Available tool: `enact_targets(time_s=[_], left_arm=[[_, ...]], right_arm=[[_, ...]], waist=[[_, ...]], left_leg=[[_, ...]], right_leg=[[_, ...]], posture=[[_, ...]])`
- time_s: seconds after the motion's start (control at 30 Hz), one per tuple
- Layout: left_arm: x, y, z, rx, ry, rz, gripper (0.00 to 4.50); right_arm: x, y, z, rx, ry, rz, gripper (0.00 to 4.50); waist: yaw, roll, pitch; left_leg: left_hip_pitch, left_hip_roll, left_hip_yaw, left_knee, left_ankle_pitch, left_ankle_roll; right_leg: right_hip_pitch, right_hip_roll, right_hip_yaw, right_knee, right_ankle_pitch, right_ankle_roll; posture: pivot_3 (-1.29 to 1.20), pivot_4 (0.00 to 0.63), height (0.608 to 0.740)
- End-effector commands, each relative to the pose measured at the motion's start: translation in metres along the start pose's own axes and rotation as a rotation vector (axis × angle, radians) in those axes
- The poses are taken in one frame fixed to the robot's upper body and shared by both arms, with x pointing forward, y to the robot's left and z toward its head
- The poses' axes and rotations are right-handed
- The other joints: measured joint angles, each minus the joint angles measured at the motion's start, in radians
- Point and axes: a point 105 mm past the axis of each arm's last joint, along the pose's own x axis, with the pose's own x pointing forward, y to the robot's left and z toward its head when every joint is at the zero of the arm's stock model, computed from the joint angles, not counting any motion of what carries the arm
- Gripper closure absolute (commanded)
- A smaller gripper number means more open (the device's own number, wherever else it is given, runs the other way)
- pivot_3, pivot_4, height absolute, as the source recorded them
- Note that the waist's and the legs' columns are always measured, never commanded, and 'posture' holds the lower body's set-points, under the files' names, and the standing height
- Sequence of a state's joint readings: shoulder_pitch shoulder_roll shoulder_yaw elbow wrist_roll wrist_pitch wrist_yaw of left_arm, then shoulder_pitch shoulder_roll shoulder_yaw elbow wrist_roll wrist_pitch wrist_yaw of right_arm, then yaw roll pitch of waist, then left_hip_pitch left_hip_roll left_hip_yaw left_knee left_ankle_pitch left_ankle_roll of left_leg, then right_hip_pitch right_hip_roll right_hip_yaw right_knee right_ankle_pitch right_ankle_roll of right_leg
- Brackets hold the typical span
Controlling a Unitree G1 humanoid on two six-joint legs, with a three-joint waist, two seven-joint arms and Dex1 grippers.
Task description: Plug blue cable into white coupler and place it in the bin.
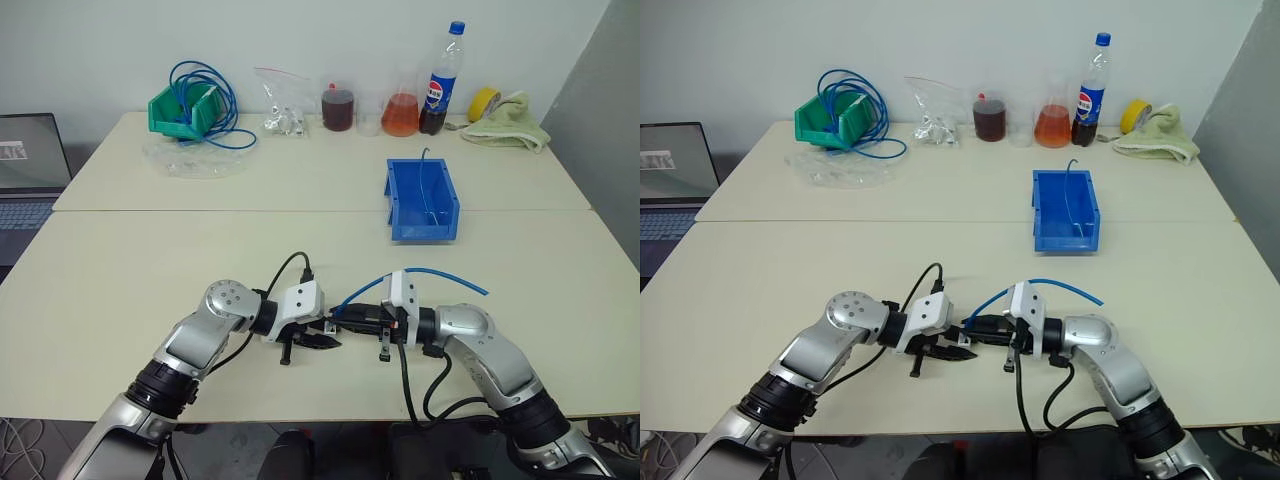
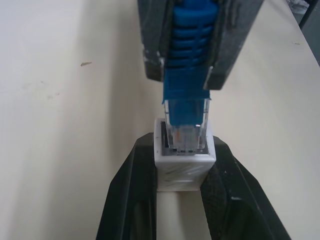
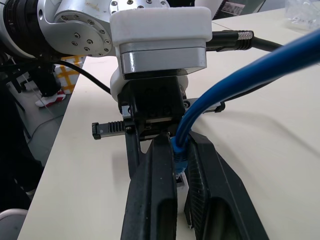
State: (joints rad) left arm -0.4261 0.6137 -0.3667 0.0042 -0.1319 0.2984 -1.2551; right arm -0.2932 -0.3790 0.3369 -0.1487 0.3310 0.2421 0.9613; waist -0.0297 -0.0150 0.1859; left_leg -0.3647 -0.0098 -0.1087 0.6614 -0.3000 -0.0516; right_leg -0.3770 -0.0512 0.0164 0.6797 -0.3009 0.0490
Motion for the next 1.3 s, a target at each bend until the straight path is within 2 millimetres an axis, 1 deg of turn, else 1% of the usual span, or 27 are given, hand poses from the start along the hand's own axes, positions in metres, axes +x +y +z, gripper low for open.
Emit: enact_targets(time_s=[0.03, 0.27, 0.57, 0.73, 1.03, 1.2, 1.3], left_arm=[[0.004, -0.005, -0.011, -0.023, 0.042, -0.012, 3.7], [0.005, -0.005, -0.01, -0.025, 0.041, -0.005, 3.7], [0.007, -0.005, -0.01, -0.027, 0.044, 0.002, 3.7], [0.007, -0.005, -0.01, -0.026, 0.043, 0.001, 3.7], [0.007, -0.006, -0.01, -0.031, 0.043, 0.002, 3.7], [0.008, -0.006, -0.01, -0.033, 0.043, 0.001, 3.7], [0.008, -0.006, -0.01, -0.036, 0.04, 0.003, 3.7]], right_arm=[[-0.002, 0.003, -0.001, -0.024, 0.014, 0.02, 4.45], [0.0, 0.001, -0.007, -0.053, 0.046, -0.004, 4.45], [0.007, 0.012, -0.003, -0.035, 0.052, 0.07, 4.45], [0.008, 0.019, -0.015, -0.006, 0.099, 0.127, 4.45], [0.011, 0.025, -0.029, -0.017, 0.164, 0.179, 4.45], [0.015, 0.027, -0.033, 0.004, 0.168, 0.186, 4.46], [0.014, 0.028, -0.041, 0.009, 0.2, 0.199, 4.46]], waist=[[0.0, 0.0, 0.0], [0.0, 0.0, 0.0], [0.0, 0.0, 0.0], [0.0, 0.0, -0.001], [0.0, 0.001, -0.002], [-0.001, 0.003, -0.006], [-0.001, 0.004, -0.009]], left_leg=[[0.0, 0.0, 0.0, 0.0, 0.0, 0.0], [0.0, 0.0, 0.0, 0.0, 0.0, 0.0], [0.001, 0.0, 0.0, 0.0, 0.0, 0.0], [0.001, 0.0, 0.0, 0.0, 0.0, 0.0], [0.002, 0.0, 0.0, 0.0, 0.0, 0.0], [0.003, 0.0, 0.0, 0.0, 0.0, 0.0], [0.003, 0.0, 0.0, 0.0, 0.0, 0.0]], right_leg=[[0.0, 0.0, 0.0, 0.0, 0.0, 0.0], [0.0, 0.0, 0.0, 0.0, 0.0, 0.0], [0.002, 0.0, 0.0, 0.0, 0.0, 0.0], [0.002, 0.0, 0.0, 0.0, 0.0, 0.0], [0.003, 0.0, 0.0, 0.0, 0.0, 0.0], [0.003, 0.0, -0.001, 0.0, 0.0, 0.0], [0.004, 0.0, 0.0, 0.0, 0.0, 0.0]], posture=[[0.0, 0.15, 0.74], [0.0, 0.15, 0.74], [0.0, 0.15, 0.74], [0.0, 0.15, 0.74], [0.0, 0.15, 0.74], [0.0, 0.15, 0.74], [0.0, 0.15, 0.74]])
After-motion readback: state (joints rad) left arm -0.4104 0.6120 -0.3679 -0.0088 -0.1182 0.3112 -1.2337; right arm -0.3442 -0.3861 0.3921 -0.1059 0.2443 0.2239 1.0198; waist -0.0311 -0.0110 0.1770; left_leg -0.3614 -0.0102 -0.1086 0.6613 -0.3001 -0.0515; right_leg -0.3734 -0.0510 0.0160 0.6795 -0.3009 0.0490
